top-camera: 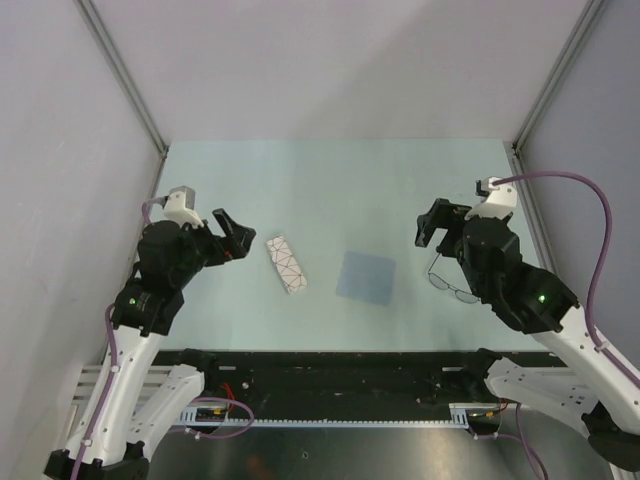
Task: Organize the sunglasses
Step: Pick up the sunglasses case from the center of the board, then pass from the right arm to the left
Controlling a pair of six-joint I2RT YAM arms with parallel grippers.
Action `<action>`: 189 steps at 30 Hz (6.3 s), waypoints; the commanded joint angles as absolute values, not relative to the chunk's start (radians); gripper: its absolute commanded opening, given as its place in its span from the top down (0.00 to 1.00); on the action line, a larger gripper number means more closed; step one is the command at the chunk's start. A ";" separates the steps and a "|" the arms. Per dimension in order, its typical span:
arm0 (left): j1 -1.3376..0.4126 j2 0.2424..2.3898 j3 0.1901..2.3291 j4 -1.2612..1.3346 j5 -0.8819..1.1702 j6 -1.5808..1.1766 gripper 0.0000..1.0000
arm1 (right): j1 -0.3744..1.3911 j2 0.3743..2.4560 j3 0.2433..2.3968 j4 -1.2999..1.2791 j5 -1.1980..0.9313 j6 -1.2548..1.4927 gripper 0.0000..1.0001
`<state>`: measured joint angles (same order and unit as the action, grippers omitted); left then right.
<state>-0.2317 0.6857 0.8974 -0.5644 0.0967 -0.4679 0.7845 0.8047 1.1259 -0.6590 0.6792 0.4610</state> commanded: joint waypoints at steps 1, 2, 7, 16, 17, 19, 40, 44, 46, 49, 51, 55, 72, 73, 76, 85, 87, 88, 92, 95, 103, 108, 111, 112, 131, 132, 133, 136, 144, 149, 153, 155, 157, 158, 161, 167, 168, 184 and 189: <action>-0.233 0.673 0.937 -0.555 0.043 -0.430 0.00 | 0.773 0.811 1.129 -0.592 0.621 0.402 0.00; -0.233 0.673 0.933 -0.555 0.035 -0.422 0.00 | 0.773 0.818 1.127 -0.586 0.609 0.394 0.00; -0.233 0.683 0.922 -0.555 0.009 -0.403 0.00 | 0.775 0.842 1.129 -0.528 0.526 0.354 0.00; -0.233 0.718 0.902 -0.555 -0.026 -0.417 0.00 | 0.888 1.010 1.127 -0.407 0.377 0.296 0.00; -0.233 0.713 0.897 -0.558 -0.038 -0.422 0.00 | 0.914 1.035 1.127 -0.373 0.386 0.290 0.00; -0.233 0.703 0.891 -0.563 -0.084 -0.437 0.00 | 0.960 1.113 1.127 -0.335 0.402 0.270 0.00; -0.224 0.644 0.767 -0.597 -0.160 -0.446 0.00 | 1.068 1.825 1.232 -0.011 0.247 0.241 0.00; -0.222 0.641 0.747 -0.595 -0.147 -0.443 0.00 | 1.072 1.882 1.249 -0.008 0.230 0.250 0.00; -0.221 0.641 0.744 -0.597 -0.144 -0.445 0.00 | 1.074 1.904 1.259 0.023 0.222 0.255 0.01; -0.221 0.646 0.746 -0.595 -0.147 -0.449 0.00 | 1.078 1.936 1.279 0.017 0.219 0.261 0.01; -0.219 0.649 0.747 -0.597 -0.150 -0.446 0.00 | 1.080 1.957 1.305 0.011 0.212 0.261 0.01; -0.218 0.649 0.738 -0.598 -0.155 -0.439 0.00 | 1.091 2.012 1.354 -0.041 0.231 0.258 0.03; -0.212 0.643 0.735 -0.600 -0.160 -0.440 0.00 | 1.103 2.115 1.466 -0.190 0.360 0.319 0.65; -0.212 0.644 0.736 -0.601 -0.160 -0.442 0.00 | 1.101 2.102 1.466 -0.196 0.365 0.318 0.72; -0.210 0.650 0.742 -0.600 -0.152 -0.448 0.00 | 1.097 2.050 1.466 -0.221 0.368 0.322 0.77; -0.210 0.672 0.759 -0.580 -0.034 -0.528 0.00 | 1.039 1.789 1.424 -0.291 0.290 0.298 0.77; -0.210 0.676 0.759 -0.545 0.050 -0.545 0.00 | 1.017 1.699 1.410 -0.307 0.258 0.288 0.77; -0.210 0.673 0.752 -0.525 0.090 -0.546 0.00 | 1.008 1.666 1.408 -0.314 0.252 0.282 0.77; -0.210 0.626 0.712 -0.315 0.271 -0.572 0.00 | 0.976 1.530 1.404 -0.345 0.190 0.246 0.76; -0.212 0.585 0.675 -0.102 0.406 -0.616 0.00 | 0.934 1.419 1.404 -0.374 0.120 0.238 0.74; -0.212 0.633 0.647 0.299 0.589 -0.816 0.00 | 0.922 1.263 1.388 -0.425 0.011 0.198 0.72; -0.230 0.718 0.679 0.410 0.672 -0.867 0.00 | 0.942 1.206 1.358 -0.407 -0.060 0.196 0.72; -0.233 0.730 0.689 0.422 0.669 -0.868 0.00 | 0.960 1.197 1.355 -0.399 -0.060 0.195 0.72; -0.236 0.735 0.695 0.423 0.670 -0.870 0.00 | 0.963 1.195 1.355 -0.397 -0.061 0.192 0.72; -0.261 0.772 0.700 0.449 0.678 -0.856 0.23 | 1.019 1.200 1.347 -0.376 -0.078 0.178 0.73; -0.261 0.770 0.699 0.451 0.680 -0.853 0.24 | 1.017 1.198 1.347 -0.376 -0.080 0.181 0.73; -0.261 0.767 0.696 0.451 0.680 -0.850 0.24 | 1.016 1.197 1.345 -0.376 -0.083 0.178 0.73; -0.261 0.764 0.695 0.453 0.683 -0.842 0.28 | 1.011 1.197 1.345 -0.374 -0.097 0.178 0.74; -0.261 0.779 0.696 0.457 0.684 -0.838 0.52 | 1.009 1.192 1.339 -0.367 -0.123 0.173 0.77; -0.261 0.781 0.696 0.457 0.680 -0.830 0.60 | 1.008 1.186 1.336 -0.367 -0.136 0.170 0.78; -0.261 0.782 0.695 0.457 0.669 -0.819 0.61 | 1.008 1.180 1.336 -0.364 -0.156 0.166 0.79; -0.261 0.793 0.692 0.457 0.663 -0.808 0.61 | 1.006 1.174 1.336 -0.367 -0.169 0.166 0.80; -0.259 0.801 0.681 0.457 0.663 -0.796 0.62 | 1.008 1.160 1.336 -0.365 -0.179 0.166 0.80; -0.261 0.813 0.678 0.457 0.667 -0.793 0.63 | 1.008 1.154 1.336 -0.365 -0.193 0.166 0.80; -0.261 0.830 0.660 0.457 0.676 -0.788 0.64 | 1.008 1.126 1.336 -0.361 -0.227 0.175 0.80; -0.261 0.850 0.638 0.457 0.672 -0.772 0.64 | 1.008 1.106 1.336 -0.360 -0.270 0.183 0.80; -0.261 0.851 0.640 0.457 0.675 -0.772 0.64 | 1.008 1.108 1.336 -0.362 -0.273 0.186 0.79; -0.318 0.882 0.641 0.471 0.759 -0.766 0.30 | 1.026 1.166 1.336 -0.302 -0.367 0.222 0.75; -0.318 0.871 0.649 0.508 0.857 -0.747 0.28 | 1.029 1.157 1.336 -0.308 -0.425 0.203 0.75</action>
